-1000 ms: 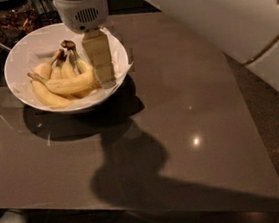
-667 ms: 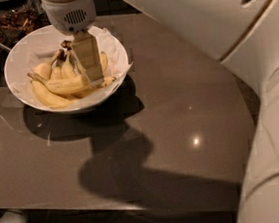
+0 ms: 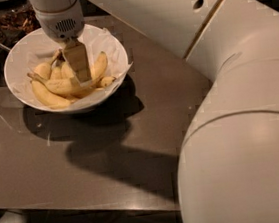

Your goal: Pick banana from white bowl

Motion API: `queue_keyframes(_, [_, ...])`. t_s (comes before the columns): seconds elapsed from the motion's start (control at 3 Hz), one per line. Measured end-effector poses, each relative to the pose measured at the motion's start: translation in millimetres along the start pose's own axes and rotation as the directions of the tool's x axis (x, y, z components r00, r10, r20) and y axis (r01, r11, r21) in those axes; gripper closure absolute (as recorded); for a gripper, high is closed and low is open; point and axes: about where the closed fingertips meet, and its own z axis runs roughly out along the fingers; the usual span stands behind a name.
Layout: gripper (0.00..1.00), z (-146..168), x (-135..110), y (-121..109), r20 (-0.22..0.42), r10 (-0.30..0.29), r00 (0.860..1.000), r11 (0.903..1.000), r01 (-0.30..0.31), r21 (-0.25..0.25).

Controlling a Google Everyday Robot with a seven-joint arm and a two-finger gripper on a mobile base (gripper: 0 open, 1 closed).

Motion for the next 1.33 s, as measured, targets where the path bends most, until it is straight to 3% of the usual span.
queue_keyframes(0.67, [0.37,39,7,-4,0.012,0.039,0.999,0.9955,-0.038,-0.087])
queue_keyframes(1.33, [0.35,71,24,4,-0.010,0.068,0.998,0.9844,-0.069,-0.162])
